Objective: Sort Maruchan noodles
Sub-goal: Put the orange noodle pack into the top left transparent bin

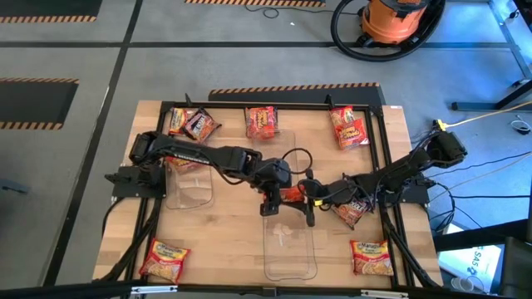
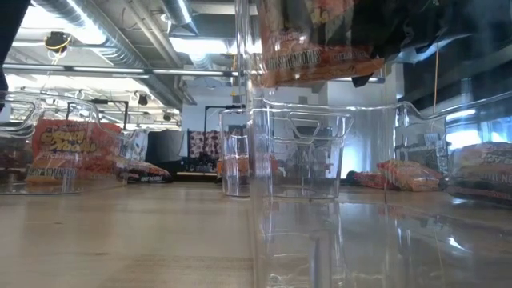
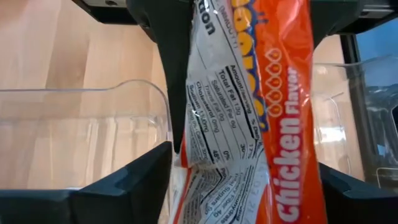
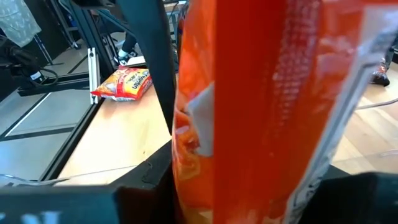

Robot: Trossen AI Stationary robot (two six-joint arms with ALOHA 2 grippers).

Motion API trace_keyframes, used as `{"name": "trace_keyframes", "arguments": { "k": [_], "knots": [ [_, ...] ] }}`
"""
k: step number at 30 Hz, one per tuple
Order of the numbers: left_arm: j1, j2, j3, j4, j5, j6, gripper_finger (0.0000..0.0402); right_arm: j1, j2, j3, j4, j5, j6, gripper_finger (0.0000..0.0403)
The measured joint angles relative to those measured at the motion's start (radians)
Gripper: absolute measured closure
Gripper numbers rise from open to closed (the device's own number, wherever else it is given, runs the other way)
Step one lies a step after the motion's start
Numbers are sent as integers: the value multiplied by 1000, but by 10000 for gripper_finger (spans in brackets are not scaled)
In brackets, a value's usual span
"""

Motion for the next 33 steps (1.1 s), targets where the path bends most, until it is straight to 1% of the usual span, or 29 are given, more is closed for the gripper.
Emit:
{"name": "trace_keyframes", "arguments": {
  "k": [2, 4, 8, 11, 14, 16, 21, 23, 26, 29, 33],
  "knots": [
    [-1, 0, 0, 0, 1, 0, 177, 0, 0, 0, 3, 0, 0, 233],
    [-2, 0, 0, -2, 0, 0, 205, 0, 0, 0, 4, 1, 1, 220],
    [-1, 0, 1, -7, 0, 4, 251, 0, 1, 0, 7, 27, 4, 175],
    [-1, -1, 0, -29, 2, 8, 268, 0, -2, 0, 27, 22, 0, 139],
    [-2, -23, -1, -81, 1, 4, 273, 8, -36, 1, 21, -19, -9, 114],
    [-9, -58, -1, -123, -16, 0, 274, 22, -74, 1, 5, -29, -12, 103],
    [-31, -152, 0, -272, -77, -26, 275, 78, -186, 3, -99, -25, -22, 94],
    [-42, -197, 0, -346, -143, -49, 275, 95, -223, 0, -166, -6, -22, 95],
    [-72, -258, -1, -469, -264, -87, 275, 102, -244, 0, -238, 10, -19, 98],
    [-98, -329, -43, -568, -326, -146, 275, 106, -240, -1, -274, 1, 11, 101],
    [-109, -469, -171, -653, -336, -299, 275, 106, -217, -4, -310, 3, 46, 104]
  ]
}}
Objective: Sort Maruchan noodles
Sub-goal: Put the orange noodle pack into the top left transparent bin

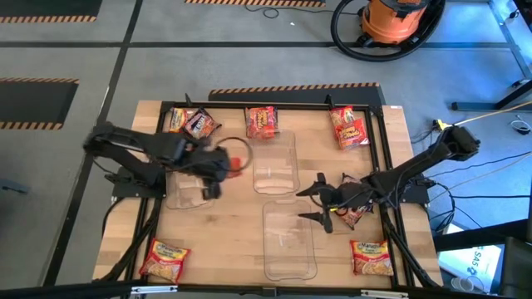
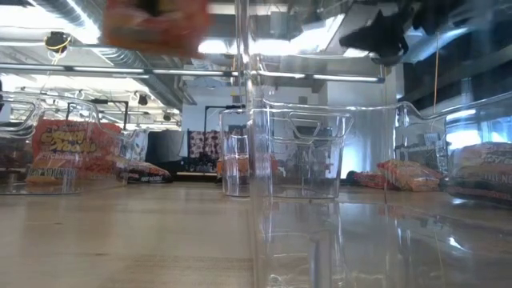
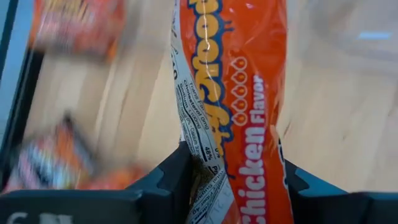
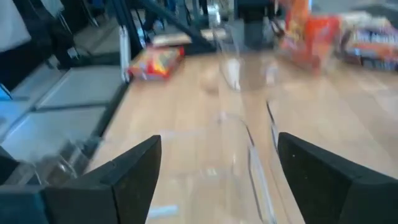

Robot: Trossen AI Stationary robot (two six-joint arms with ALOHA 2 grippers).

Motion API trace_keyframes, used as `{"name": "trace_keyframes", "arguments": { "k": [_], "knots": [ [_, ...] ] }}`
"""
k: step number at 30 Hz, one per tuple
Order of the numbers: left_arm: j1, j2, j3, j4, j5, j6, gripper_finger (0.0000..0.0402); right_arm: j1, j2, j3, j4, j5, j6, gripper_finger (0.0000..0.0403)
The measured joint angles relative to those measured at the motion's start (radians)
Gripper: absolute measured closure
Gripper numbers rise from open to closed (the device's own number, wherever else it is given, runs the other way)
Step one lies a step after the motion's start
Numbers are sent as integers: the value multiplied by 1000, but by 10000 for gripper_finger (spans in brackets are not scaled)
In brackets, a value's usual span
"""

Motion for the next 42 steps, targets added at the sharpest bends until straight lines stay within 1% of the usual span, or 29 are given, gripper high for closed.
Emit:
{"name": "trace_keyframes", "arguments": {
  "k": [4, 7, 10, 13, 16, 20, 25, 31, 36, 42],
  "knots": [
    [-12, -159, -169, -66, 7, -149, 275, 0, 29, 0, 5, -3, 3, 104],
    [-12, -268, -287, -80, 31, -232, 275, -1, 46, 0, 17, 1, 2, 104],
    [-12, -345, -390, -81, 32, -283, 275, -1, 61, 1, 20, 6, 4, 104],
    [-4, -384, -478, -72, 32, -308, 275, -1, 68, 0, 27, 7, 4, 104],
    [17, -393, -554, -23, 41, -305, 275, -1, 69, 0, 23, 31, 11, 104],
    [63, -383, -643, 74, 77, -255, 275, -1, 69, 0, 23, 33, 31, 104],
    [131, -382, -745, 174, 77, -218, 275, -1, 69, 0, 24, 32, 32, 104],
    [193, -386, -837, 281, 84, -144, 274, -1, 69, 0, 29, 12, 43, 104],
    [220, -385, -906, 361, 75, -100, 261, -1, 69, 0, 28, 4, 52, 104],
    [236, -384, -941, 374, 83, -100, 231, -1, 69, 0, 25, -4, 58, 104]
  ]
}}
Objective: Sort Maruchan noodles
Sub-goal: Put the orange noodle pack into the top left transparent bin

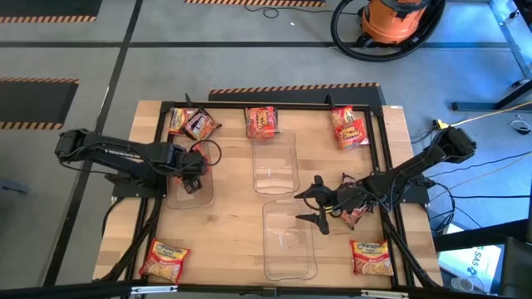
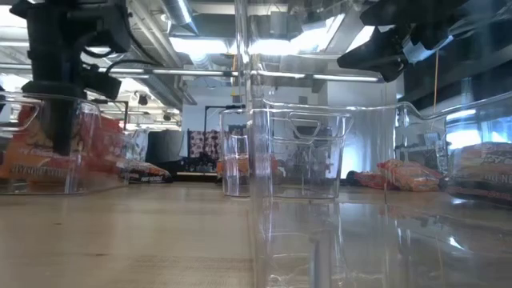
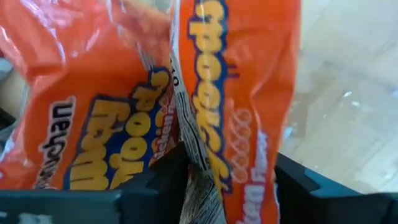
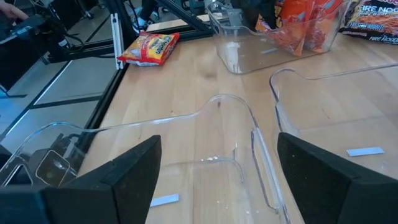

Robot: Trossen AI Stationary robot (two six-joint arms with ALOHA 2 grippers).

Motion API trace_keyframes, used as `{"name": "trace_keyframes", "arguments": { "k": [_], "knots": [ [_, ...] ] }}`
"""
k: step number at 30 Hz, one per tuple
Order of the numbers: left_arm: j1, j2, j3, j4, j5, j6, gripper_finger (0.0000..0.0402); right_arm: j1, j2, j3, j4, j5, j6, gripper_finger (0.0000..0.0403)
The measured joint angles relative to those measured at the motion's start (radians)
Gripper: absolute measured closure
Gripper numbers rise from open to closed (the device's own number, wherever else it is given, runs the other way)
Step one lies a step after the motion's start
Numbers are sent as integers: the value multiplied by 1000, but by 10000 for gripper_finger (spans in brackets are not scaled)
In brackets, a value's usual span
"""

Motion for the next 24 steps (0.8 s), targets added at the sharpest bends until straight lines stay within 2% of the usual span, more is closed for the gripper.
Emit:
{"name": "trace_keyframes", "arguments": {
  "k": [7, 12, 18, 24],
  "knots": [
    [4, 0, 52, -51, -10, 8, 200, 0, 0, 0, 4, 0, 0, 104],
    [3, 0, 122, -151, -89, 10, 200, 0, 0, 0, 10, 0, 6, 104],
    [3, 0, 126, -189, -176, 10, 200, 0, 0, 0, 17, 0, 9, 104],
    [3, 0, 148, -186, -167, 10, 200, 0, 0, 0, 17, -1, 9, 104]
  ]
}}
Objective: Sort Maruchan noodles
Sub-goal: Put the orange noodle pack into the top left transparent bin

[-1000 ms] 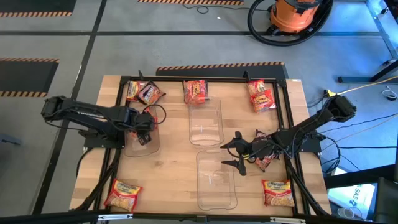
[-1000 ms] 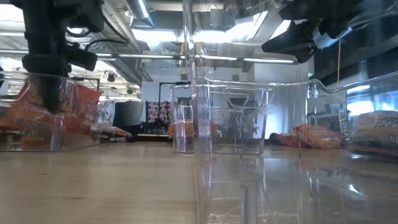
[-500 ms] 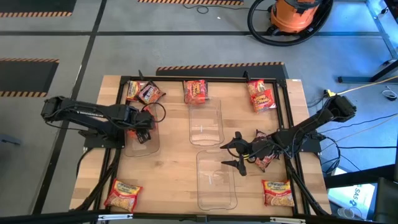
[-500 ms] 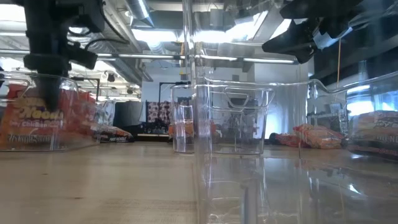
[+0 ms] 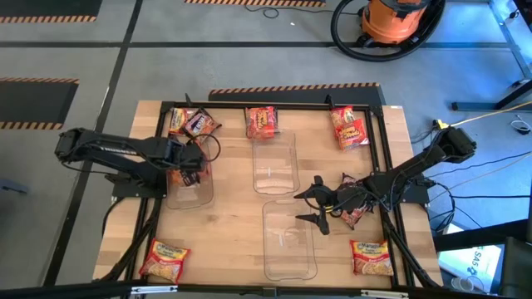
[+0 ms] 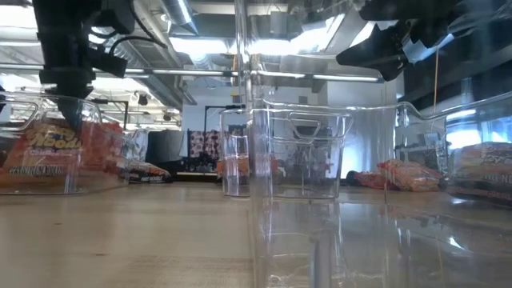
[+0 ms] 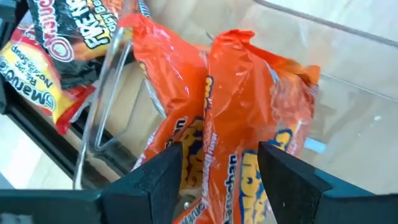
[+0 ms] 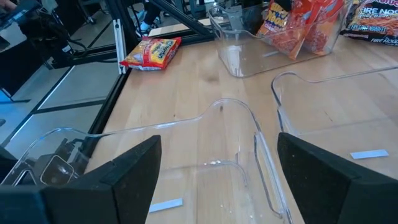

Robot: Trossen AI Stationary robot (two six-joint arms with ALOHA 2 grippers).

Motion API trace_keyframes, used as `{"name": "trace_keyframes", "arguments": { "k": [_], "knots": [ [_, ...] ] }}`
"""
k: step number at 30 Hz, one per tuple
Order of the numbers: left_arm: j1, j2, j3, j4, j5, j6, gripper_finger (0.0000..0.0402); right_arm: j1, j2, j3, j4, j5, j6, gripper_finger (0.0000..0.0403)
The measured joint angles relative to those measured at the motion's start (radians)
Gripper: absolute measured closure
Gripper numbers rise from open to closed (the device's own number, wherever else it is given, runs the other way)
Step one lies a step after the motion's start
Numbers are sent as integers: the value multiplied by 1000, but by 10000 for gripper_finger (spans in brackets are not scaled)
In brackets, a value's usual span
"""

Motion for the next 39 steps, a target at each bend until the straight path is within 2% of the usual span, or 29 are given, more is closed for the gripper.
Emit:
{"name": "trace_keyframes", "arguments": {
  "k": [7, 12, 17, 21, 26, 29, 31, 34, 39],
  "knots": [
    [-28, 0, 158, 13, -10, 1, 200, 0, 0, 0, -3, -19, 12, 104],
    [-90, -1, 201, 279, 1, 72, 200, 0, -13, 0, -25, -35, 32, 104],
    [-167, 19, 139, 666, 69, 180, 200, 1, -118, 30, -258, -34, 107, 104],
    [-201, 62, 97, 868, 88, 202, 200, 1, -219, 55, -453, 45, 162, 104],
    [-201, 156, 86, 900, 88, 207, 200, -31, -325, 85, -712, 226, 241, 104],
    [-193, 211, 86, 909, 79, 207, 200, -107, -363, 93, -863, 288, 303, 104],
    [-184, 242, 86, 910, 74, 208, 200, -190, -366, 97, -931, 290, 323, 104],
    [-170, 273, 87, 928, 69, 215, 200, -348, -366, 94, -1040, 253, 327, 104],
    [-146, 300, 87, 939, 70, 254, 200, -635, -338, 95, -1057, 160, 223, 104]
  ]
}}
